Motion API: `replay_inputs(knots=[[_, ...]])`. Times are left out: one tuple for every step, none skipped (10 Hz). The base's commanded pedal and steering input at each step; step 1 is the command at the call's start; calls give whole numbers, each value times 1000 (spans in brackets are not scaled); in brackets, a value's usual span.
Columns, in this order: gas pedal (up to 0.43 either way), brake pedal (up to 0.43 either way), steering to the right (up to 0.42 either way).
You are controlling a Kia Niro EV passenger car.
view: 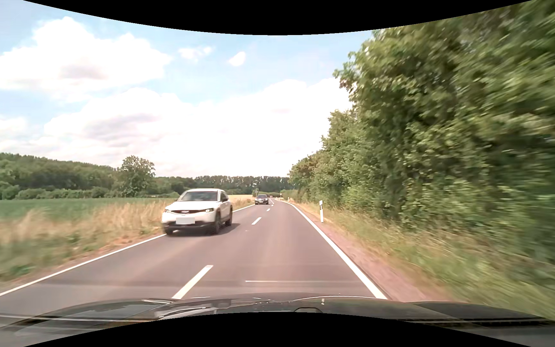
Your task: Follow the waypoints while adhering to traffic rules and regulations
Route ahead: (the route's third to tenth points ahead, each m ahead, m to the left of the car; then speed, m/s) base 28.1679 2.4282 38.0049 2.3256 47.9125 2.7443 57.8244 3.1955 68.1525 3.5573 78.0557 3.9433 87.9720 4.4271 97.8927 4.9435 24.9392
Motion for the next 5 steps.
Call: replay_inputs(knots=[[0,0,-1],[0,0,-1],[0,0,-1],[0,0,-1],[0,0,-2]])
